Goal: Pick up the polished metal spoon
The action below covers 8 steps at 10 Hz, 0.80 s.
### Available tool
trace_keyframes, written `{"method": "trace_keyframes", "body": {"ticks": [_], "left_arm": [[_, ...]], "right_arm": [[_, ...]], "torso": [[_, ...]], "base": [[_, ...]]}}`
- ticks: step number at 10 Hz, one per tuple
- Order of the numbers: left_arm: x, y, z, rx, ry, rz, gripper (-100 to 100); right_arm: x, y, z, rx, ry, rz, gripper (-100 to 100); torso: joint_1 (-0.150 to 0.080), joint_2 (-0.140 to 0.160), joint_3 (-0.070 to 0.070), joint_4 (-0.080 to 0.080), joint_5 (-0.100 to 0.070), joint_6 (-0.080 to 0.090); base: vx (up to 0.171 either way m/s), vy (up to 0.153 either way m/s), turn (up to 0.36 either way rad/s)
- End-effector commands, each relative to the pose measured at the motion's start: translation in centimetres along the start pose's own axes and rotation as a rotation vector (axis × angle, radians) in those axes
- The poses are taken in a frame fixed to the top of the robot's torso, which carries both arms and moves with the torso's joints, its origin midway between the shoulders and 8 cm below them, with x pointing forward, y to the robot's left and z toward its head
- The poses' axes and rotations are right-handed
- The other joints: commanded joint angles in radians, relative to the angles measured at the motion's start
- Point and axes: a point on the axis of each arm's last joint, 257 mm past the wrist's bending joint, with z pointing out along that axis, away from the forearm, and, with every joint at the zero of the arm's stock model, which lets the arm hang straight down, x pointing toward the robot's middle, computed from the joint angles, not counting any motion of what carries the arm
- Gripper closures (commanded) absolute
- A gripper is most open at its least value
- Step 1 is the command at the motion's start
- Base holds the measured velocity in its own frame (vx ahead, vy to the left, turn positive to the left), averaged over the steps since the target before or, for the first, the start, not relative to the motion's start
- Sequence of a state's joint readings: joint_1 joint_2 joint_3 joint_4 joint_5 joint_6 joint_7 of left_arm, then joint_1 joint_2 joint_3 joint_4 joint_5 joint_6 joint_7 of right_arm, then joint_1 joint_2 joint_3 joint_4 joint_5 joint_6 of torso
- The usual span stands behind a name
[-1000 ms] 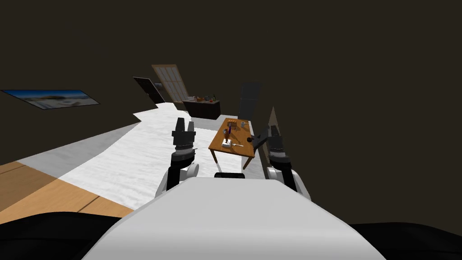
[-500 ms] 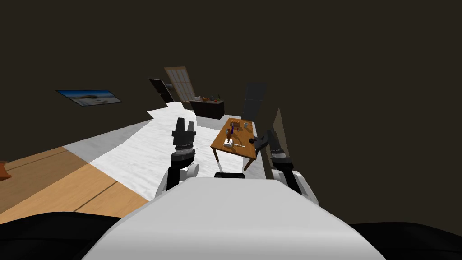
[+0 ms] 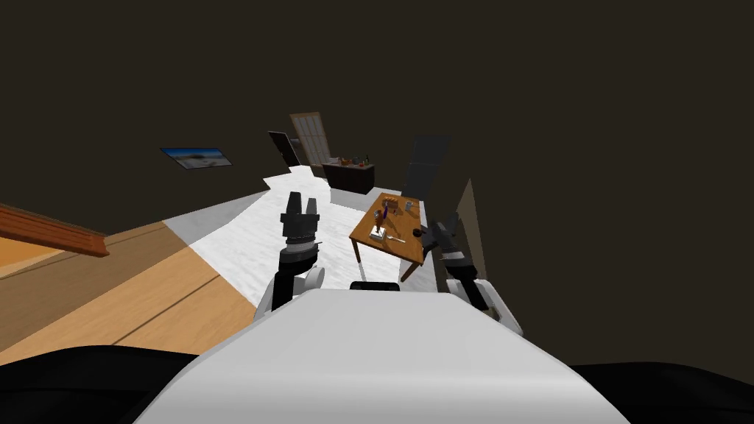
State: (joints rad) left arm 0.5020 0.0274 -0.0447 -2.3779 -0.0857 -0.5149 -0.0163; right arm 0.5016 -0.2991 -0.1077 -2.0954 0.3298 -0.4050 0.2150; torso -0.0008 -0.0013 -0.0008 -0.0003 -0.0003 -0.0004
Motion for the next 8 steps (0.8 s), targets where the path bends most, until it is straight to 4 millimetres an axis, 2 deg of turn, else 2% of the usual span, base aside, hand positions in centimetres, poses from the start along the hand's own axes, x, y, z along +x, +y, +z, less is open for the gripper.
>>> {"method": "trace_keyframes", "body": {"ticks": [1,2,5,6,7,8], "left_arm": [[0.0,0.0,0.0,0.0,0.0,0.0,0],[0.0,0.0,0.0,0.0,0.0,0.0,0],[0.0,0.0,0.0,0.0,0.0,0.0,0],[0.0,0.0,0.0,0.0,0.0,0.0,0],[0.0,0.0,0.0,0.0,0.0,0.0,0],[0.0,0.0,0.0,0.0,0.0,0.0,0]], "right_arm": [[1.2,-2.7,-1.0,0.044,0.066,-0.078,-100],[2.2,-4.4,-1.8,0.069,0.112,-0.124,-100],[3.7,-7.0,-3.0,0.111,0.172,-0.168,-100],[4.7,-8.6,-4.0,0.131,0.223,-0.215,-100],[4.9,-9.0,-4.3,0.141,0.229,-0.214,-100],[5.9,-10.6,-5.4,0.157,0.283,-0.26,-100]], "torso": [[0.0,0.0,0.0,0.0,0.0,0.0],[0.0,0.0,0.0,0.0,0.0,0.0],[0.001,-0.001,-0.001,0.0,0.0,0.0],[0.001,-0.001,0.0,0.0,0.0,0.001],[0.001,-0.001,0.0,0.0,0.0,0.0],[0.002,-0.001,-0.001,0.0,0.0,0.001]], "base": [[0.013,-0.005,0.336],[0.024,-0.002,0.344],[0.016,0.007,0.147],[0.019,0.015,0.19],[0.019,0.012,0.13],[0.026,0.024,0.292]]}}
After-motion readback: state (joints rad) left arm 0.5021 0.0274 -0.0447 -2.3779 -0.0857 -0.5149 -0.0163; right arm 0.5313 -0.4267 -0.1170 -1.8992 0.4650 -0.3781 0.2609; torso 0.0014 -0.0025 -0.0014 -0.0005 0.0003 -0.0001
